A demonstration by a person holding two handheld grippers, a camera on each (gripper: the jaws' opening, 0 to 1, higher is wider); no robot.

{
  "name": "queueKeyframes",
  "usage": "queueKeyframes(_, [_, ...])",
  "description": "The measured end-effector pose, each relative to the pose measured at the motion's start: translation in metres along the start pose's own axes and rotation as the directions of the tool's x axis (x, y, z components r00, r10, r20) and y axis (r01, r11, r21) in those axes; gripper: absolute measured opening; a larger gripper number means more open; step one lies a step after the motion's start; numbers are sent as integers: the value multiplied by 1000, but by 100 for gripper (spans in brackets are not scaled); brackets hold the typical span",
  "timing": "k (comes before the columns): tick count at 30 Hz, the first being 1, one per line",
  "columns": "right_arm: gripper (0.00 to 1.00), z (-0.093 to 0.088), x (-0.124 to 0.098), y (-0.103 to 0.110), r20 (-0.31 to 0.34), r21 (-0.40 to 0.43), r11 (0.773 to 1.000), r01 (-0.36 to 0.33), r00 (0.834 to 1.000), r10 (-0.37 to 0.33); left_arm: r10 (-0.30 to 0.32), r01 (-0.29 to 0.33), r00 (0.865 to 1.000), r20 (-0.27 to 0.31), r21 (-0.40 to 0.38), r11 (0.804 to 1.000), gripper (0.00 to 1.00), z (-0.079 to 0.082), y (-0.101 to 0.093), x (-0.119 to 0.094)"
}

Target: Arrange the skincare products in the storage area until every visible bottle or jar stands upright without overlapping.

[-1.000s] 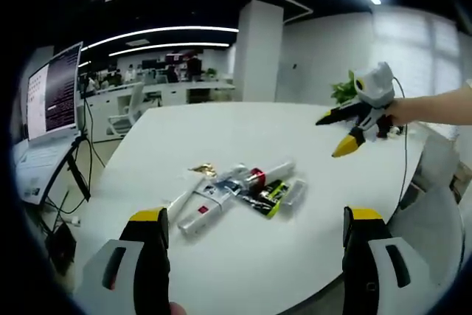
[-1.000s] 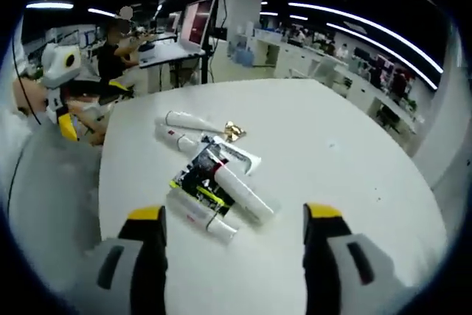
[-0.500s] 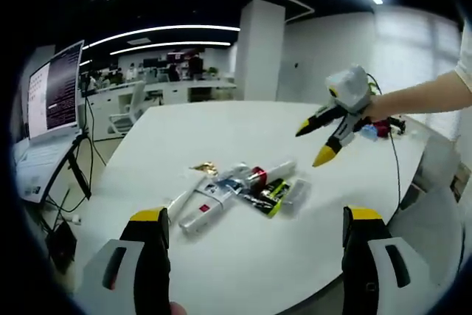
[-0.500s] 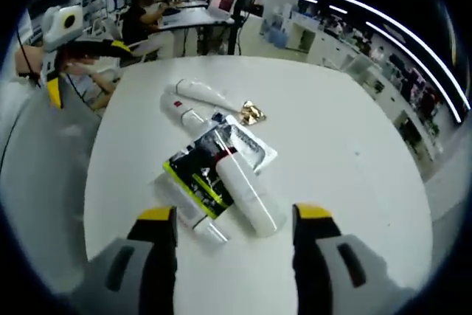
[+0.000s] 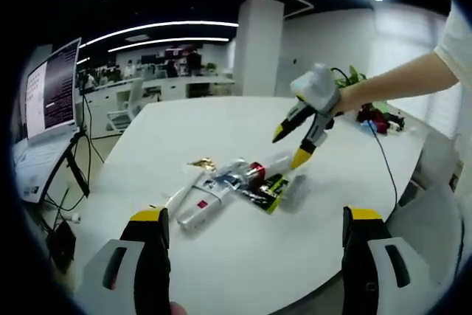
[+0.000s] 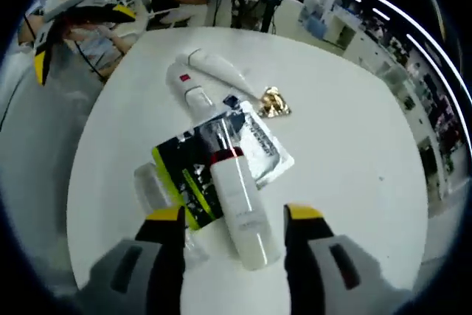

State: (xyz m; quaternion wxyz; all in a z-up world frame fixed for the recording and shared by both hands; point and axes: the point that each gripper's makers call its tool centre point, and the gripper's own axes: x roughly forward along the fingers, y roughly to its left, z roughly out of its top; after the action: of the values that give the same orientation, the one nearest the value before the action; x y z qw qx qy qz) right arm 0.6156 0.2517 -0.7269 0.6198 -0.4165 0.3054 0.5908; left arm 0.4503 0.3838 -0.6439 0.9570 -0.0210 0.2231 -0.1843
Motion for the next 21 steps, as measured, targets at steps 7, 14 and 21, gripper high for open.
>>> queueKeyframes(7, [48, 3, 19, 1, -32, -46, 998, -50, 998, 49, 0, 0, 1000, -10, -3, 1000, 96, -2, 0, 1])
queueKeyframes(14, [43, 4, 35, 3, -57, -78, 993, -83, 995, 78, 4, -4, 1000, -16, -2, 1000, 96, -2, 0, 1])
queueKeyframes(21, [37, 2, 45, -2, -68, -69, 994, -90, 994, 86, 5, -5, 1000, -20, 4, 1000, 96, -2, -2, 1])
